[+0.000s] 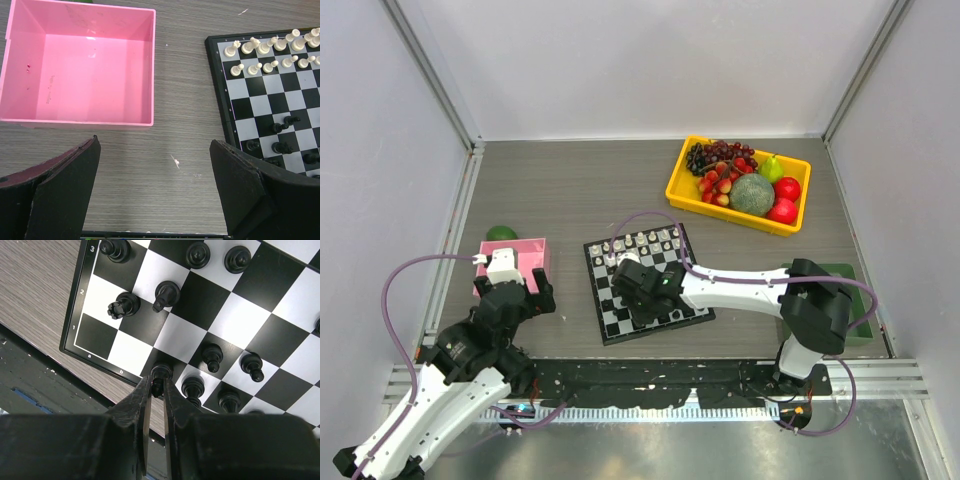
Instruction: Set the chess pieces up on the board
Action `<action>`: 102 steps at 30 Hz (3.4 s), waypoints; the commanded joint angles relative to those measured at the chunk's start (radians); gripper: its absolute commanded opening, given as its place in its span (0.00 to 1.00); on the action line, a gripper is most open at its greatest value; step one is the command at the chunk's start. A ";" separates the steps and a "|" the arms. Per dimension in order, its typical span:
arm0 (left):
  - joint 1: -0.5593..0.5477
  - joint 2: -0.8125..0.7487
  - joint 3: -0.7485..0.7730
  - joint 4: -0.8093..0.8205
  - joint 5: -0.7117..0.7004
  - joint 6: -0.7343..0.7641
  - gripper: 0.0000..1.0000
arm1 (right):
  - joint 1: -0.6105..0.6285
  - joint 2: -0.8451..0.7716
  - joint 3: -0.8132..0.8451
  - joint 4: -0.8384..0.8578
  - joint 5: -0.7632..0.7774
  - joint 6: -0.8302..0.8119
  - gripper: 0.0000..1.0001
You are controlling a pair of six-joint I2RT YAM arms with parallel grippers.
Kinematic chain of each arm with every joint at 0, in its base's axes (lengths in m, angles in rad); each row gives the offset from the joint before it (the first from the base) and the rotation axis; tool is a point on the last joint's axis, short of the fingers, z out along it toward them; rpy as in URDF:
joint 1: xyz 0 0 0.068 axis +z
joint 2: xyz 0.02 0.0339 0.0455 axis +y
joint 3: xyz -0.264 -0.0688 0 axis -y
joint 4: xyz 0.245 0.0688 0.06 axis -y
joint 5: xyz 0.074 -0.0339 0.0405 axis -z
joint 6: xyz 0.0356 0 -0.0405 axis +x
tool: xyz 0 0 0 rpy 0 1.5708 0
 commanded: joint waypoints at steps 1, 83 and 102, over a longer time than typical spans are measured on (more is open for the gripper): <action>-0.002 -0.008 0.000 0.039 -0.015 0.007 0.99 | 0.008 0.018 0.034 0.021 -0.002 0.001 0.20; -0.002 -0.011 0.000 0.040 -0.021 0.004 0.99 | -0.091 0.189 0.296 -0.052 -0.017 -0.086 0.09; -0.003 -0.012 0.001 0.039 -0.019 0.005 0.99 | -0.030 -0.025 0.180 -0.055 -0.019 -0.019 0.06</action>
